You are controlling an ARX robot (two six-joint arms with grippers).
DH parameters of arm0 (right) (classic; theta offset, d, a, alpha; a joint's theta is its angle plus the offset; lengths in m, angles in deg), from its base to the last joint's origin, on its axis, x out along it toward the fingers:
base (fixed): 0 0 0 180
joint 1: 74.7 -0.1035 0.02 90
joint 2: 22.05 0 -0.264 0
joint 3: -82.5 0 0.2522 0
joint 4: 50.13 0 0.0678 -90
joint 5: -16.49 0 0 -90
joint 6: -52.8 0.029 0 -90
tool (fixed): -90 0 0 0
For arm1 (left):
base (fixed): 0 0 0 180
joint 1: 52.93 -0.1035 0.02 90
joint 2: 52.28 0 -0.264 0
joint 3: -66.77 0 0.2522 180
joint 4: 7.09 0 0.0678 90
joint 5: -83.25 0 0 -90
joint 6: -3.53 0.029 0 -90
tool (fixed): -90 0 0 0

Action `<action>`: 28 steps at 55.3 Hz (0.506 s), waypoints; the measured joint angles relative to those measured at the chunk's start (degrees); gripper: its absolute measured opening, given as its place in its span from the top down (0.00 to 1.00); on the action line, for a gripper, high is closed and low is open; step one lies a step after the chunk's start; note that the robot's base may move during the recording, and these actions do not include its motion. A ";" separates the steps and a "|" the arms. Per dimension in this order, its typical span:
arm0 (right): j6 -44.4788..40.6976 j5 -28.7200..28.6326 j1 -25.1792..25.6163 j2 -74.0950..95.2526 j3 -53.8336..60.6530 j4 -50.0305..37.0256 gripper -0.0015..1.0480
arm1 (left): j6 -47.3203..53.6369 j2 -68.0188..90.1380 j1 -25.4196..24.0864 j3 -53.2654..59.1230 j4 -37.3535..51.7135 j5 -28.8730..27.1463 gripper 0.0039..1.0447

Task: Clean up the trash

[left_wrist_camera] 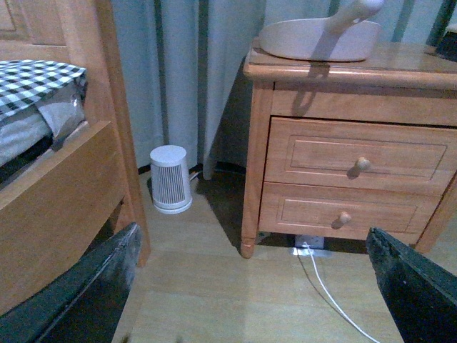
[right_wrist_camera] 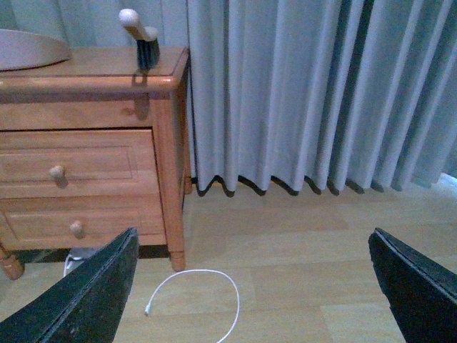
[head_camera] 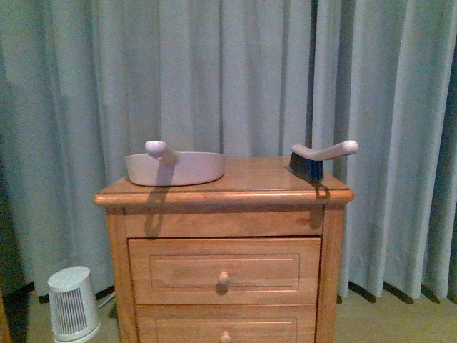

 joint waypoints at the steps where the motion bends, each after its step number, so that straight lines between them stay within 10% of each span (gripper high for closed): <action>1: 0.00 0.00 0.00 0.00 0.00 0.00 0.07 | 0.00 0.00 0.00 0.02 0.00 0.00 0.07; 28: 0.00 -0.02 0.00 0.04 0.00 0.00 0.07 | 0.02 -0.04 0.00 0.00 0.00 0.02 0.07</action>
